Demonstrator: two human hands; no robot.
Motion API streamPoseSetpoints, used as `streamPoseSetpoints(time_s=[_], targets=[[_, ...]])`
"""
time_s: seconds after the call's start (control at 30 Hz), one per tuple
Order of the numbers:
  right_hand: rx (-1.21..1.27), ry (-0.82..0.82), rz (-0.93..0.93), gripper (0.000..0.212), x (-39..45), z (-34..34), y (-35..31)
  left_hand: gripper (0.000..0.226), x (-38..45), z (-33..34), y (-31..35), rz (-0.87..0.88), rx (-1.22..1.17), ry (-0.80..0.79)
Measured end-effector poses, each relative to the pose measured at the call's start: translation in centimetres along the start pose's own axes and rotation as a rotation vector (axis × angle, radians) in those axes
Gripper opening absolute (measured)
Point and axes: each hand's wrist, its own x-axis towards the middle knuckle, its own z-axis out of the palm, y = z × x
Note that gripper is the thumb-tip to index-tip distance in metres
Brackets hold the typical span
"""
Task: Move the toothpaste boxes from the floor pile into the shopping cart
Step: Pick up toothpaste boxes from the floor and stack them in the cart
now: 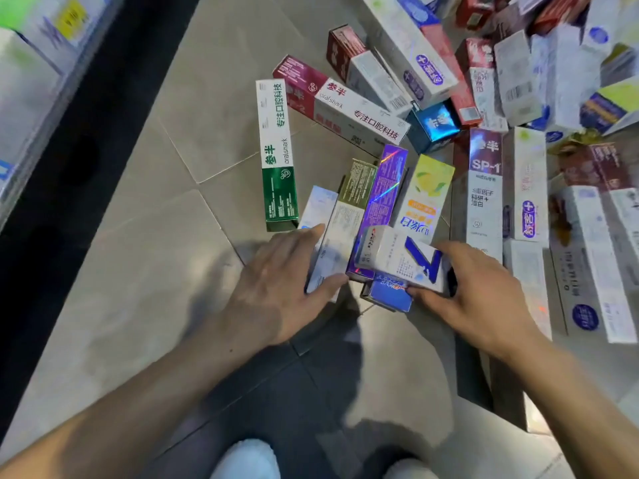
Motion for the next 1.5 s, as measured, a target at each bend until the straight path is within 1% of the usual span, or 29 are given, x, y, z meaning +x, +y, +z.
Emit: streamPoseSetpoints(time_s=[0.07,0.13,0.23,0.3,0.37,0.43,0.53,0.67,0.7,0.8,0.93,1.0,1.1,1.17,1.23,1.3,1.37,1.43,1.5], targets=[[0.049,0.013,0.074,0.052,-0.3,-0.7,-0.7,0.086,0.7,0.4,0.9,-0.056,0.024,-0.008],[0.196,0.056,0.153,0.049,-0.7,-1.2,-1.3,0.089,1.3,1.0,1.9,-0.102,0.045,0.023],[0.381,0.122,0.202,0.047,-1.0,-1.3,-2.3,0.080,1.6,2.2,3.2,-0.124,0.068,0.086],[0.494,0.133,0.232,0.047,-1.3,-1.2,-2.7,0.078,1.8,2.6,3.6,-0.146,0.028,0.122],[0.625,0.138,0.268,0.046,-1.6,-0.9,-3.1,0.073,2.1,2.4,3.7,-0.199,-0.046,0.093],[0.743,0.150,0.305,0.045,-2.0,-0.7,-3.4,0.064,2.4,2.0,3.4,-0.247,-0.066,0.030],[0.918,0.139,0.359,0.048,-2.7,-0.2,-3.9,0.059,2.5,1.5,3.5,-0.258,-0.046,0.020],[1.179,0.079,0.409,0.052,-3.6,0.3,-4.3,0.055,2.5,1.6,3.5,-0.248,-0.067,0.010],[1.209,0.069,0.417,0.052,-3.8,0.4,-4.3,0.052,2.6,1.6,3.3,-0.244,-0.068,0.009],[1.245,0.061,0.418,0.045,-3.9,0.5,-4.2,0.043,2.8,1.3,3.1,-0.238,-0.049,0.007],[1.258,0.025,0.421,0.049,-3.9,0.5,-4.3,0.041,2.3,0.6,3.1,-0.273,-0.061,0.021],[1.259,0.003,0.434,0.057,-3.8,0.6,-4.4,0.030,1.7,0.1,2.9,-0.302,-0.148,0.025],[1.305,-0.006,0.447,0.056,-3.6,0.5,-4.7,0.011,0.5,-0.8,2.8,-0.384,-0.419,0.002],[1.357,-0.005,0.450,0.052,-3.3,0.2,-5.1,0.013,-0.6,-1.3,2.7,-0.444,-0.663,-0.017],[1.405,-0.007,0.445,0.048,-3.1,-0.6,-5.9,0.015,-1.6,-2.1,2.8,-0.462,-0.868,-0.047],[1.465,-0.015,0.441,0.046,-2.9,-1.9,-6.8,0.010,-2.5,-3.2,3.2,-0.453,-0.998,-0.050],[1.527,-0.025,0.440,0.047,-3.0,-3.9,-7.9,0.013,-3.6,-5.0,4.3,-0.451,-1.105,-0.052],[1.581,-0.029,0.447,0.050,-3.4,-7.0,-8.9,0.014,-4.8,-7.8,6.3,-0.427,-1.174,-0.072],[1.609,-0.040,0.442,0.051,-4.2,-11.0,-10.2,0.020,-5.8,-11.3,8.8,-0.389,-1.218,-0.103]])
